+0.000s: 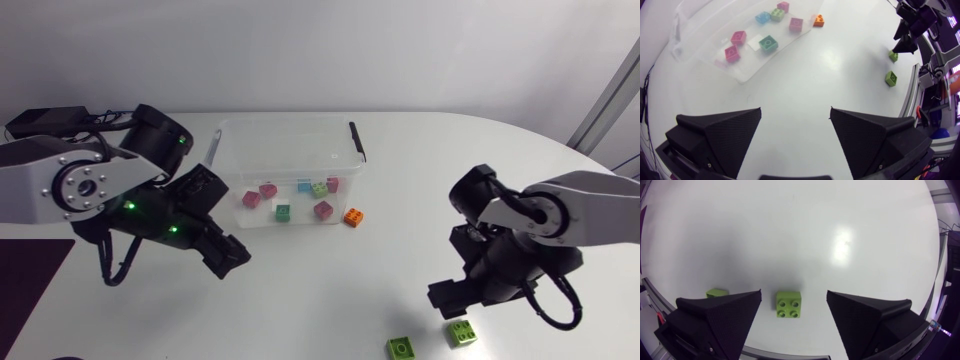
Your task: Place the duplo bricks in the container
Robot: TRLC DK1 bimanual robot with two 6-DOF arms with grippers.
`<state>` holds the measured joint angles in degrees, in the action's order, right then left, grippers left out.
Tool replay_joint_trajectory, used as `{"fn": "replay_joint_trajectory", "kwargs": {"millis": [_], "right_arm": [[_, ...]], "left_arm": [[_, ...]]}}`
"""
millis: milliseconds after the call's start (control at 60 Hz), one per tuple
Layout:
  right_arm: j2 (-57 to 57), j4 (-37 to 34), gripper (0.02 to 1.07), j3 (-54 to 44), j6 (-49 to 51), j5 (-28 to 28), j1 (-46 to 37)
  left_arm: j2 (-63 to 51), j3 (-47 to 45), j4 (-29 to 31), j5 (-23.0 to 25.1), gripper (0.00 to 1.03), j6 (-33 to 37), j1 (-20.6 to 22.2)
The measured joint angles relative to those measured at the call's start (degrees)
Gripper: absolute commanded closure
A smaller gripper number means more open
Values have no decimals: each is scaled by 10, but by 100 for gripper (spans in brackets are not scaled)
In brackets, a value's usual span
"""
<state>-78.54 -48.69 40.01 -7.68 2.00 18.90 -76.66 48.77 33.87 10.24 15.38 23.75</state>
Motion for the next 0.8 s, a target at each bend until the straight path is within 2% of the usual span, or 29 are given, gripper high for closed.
{"fn": "replay_joint_trajectory", "kwargs": {"millis": [167,217,283,383,550,650,800], "right_arm": [[-72,-9,15,-1,4,-31,-16],[-83,-9,19,-1,4,-35,-19],[-94,-9,29,-2,4,-35,-24],[-97,-7,52,-6,7,-37,-33],[-96,11,75,-14,21,-37,-34],[-96,22,80,-18,25,-34,-30],[-65,23,81,-18,30,-33,-24]], "left_arm": [[-36,33,14,0,8,15,16],[-43,40,14,0,8,19,22],[-49,44,14,0,8,25,33],[-57,45,16,0,8,30,56],[-61,45,11,0,8,42,92],[-65,45,-6,0,8,44,111],[-86,45,-37,0,7,45,140]]}}
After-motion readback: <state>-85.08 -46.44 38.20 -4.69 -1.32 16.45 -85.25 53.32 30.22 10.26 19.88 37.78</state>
